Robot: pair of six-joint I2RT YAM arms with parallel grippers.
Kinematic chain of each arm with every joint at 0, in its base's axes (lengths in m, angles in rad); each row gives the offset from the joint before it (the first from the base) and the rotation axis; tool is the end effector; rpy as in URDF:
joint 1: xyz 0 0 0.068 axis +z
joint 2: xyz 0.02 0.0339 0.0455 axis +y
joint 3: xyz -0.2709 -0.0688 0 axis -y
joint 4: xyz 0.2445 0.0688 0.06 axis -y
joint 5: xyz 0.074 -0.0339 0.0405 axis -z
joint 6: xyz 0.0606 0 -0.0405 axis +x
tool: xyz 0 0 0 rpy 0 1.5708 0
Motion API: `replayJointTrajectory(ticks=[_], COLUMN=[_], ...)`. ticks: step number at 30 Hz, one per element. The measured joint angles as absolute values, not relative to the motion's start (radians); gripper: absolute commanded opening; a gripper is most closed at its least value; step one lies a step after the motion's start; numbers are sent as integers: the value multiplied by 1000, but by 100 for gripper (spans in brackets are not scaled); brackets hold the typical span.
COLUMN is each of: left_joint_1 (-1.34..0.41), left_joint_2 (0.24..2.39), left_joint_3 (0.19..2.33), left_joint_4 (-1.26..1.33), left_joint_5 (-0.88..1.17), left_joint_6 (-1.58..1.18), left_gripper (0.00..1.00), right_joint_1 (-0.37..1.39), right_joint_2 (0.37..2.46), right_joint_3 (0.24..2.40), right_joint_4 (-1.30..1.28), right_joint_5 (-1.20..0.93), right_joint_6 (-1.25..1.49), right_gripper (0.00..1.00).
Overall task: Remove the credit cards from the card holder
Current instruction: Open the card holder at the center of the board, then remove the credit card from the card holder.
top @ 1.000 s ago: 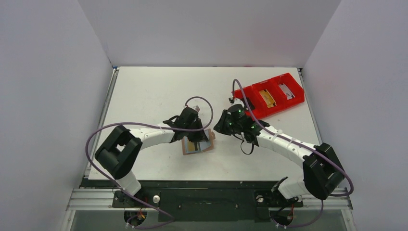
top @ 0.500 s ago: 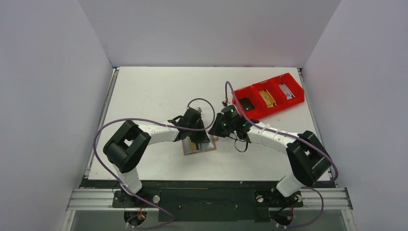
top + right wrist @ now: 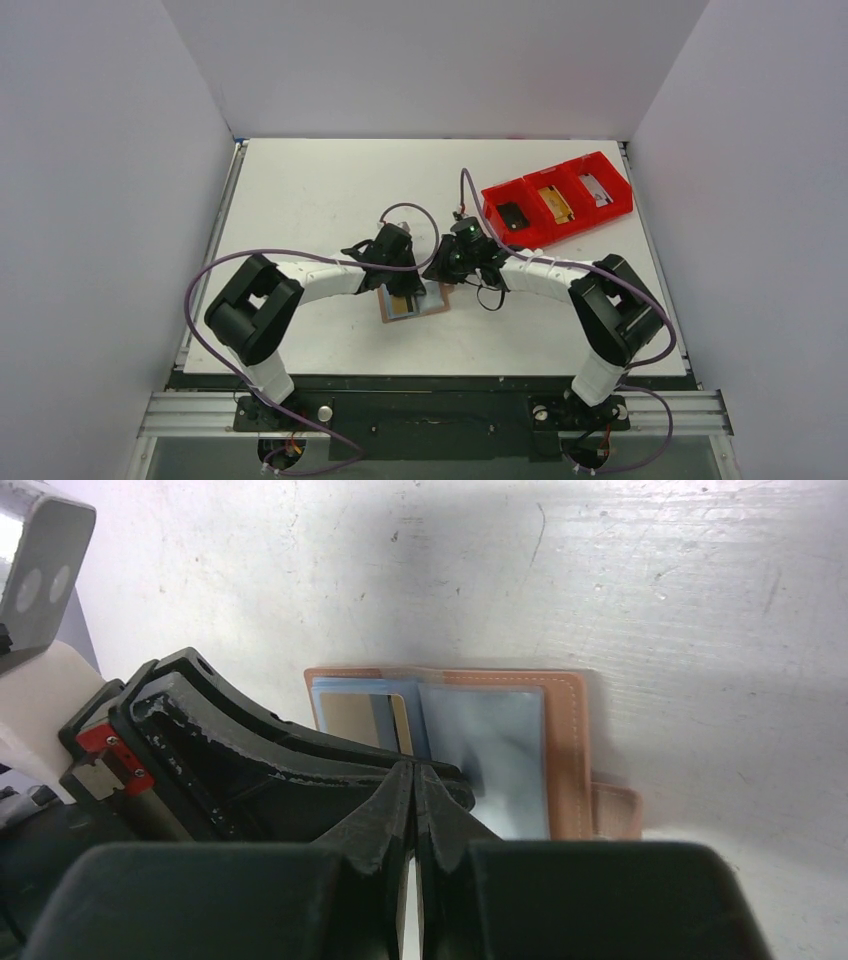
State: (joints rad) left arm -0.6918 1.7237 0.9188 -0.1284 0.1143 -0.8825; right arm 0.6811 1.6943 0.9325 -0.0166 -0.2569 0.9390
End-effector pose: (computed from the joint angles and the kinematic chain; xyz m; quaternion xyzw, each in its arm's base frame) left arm 0.2681 -0.2311 0.1388 -0.0724 0.9455 -0.2599 0.1824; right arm 0.2747 0.2425 0.1639 0.0686 0.9137 0.3587 0.1783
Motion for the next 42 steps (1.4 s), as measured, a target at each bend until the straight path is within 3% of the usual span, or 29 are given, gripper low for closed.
replayJointTrajectory(ticks=[15, 22, 42], left_joint_1=[-617, -575, -575], left_joint_2=[1525, 1479, 1536], left_joint_3=[861, 812, 789], left_joint_4=[-234, -276, -253], left_joint_5=[46, 27, 28], left_joint_6=[-825, -799, -800], left_gripper=[11, 11, 6], right_joint_1=[685, 702, 704], right_joint_2=[1748, 1783, 1856], right_joint_3=[921, 950, 959], right_joint_4=[58, 49, 59], right_joint_5=[-378, -398, -425], right_joint_6=[926, 899, 875], right_gripper=[7, 18, 18])
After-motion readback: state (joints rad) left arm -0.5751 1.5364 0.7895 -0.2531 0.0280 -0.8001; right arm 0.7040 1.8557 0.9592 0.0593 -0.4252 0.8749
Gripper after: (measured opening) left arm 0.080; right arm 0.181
